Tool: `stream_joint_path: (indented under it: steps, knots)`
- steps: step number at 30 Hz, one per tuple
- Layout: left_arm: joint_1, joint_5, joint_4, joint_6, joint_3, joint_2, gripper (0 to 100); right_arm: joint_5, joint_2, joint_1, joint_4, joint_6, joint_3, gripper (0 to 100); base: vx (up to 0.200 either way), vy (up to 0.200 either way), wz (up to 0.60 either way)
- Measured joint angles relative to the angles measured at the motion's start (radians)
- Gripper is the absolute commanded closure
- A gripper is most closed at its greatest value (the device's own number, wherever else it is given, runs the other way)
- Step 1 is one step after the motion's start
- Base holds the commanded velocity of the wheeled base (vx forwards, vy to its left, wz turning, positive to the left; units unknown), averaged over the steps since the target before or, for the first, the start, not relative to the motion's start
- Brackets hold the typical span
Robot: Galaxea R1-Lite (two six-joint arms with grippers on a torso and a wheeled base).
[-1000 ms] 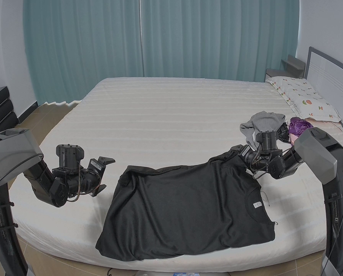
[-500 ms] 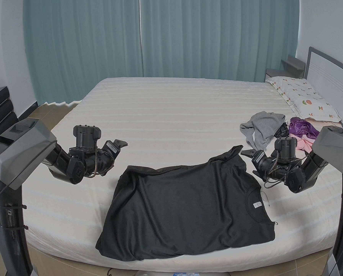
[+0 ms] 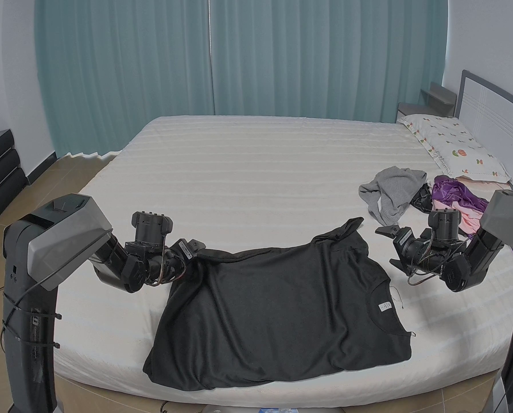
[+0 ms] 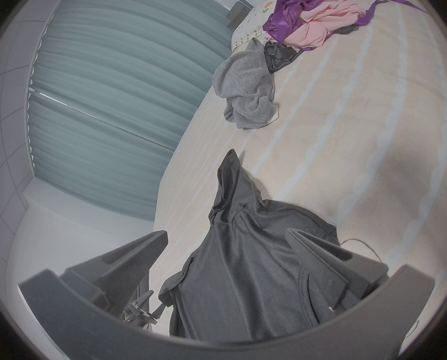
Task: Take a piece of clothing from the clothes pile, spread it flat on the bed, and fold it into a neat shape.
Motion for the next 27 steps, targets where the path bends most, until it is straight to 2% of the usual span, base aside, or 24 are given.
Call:
stream_joint_path:
  steps: [11,12,23,27]
  knots:
    - [0.005,0.001,-0.037,0.072,0.005,0.028,0,0.000,-0.007,0.006,0.001,0.018,0.012,0,0.000,0.000,0.00]
    - [0.006,0.001,-0.037,0.074,0.003,0.030,100,0.000,-0.007,0.006,0.001,0.018,0.013,0,0.000,0.000,0.00]
    - [0.014,0.003,-0.037,0.102,-0.039,0.067,100,0.000,-0.006,0.011,0.001,0.018,0.015,0,0.000,0.000,0.00]
    - [0.019,0.038,-0.041,0.094,-0.069,0.074,100,0.000,-0.006,0.011,0.001,0.017,0.014,0,0.000,0.000,0.00]
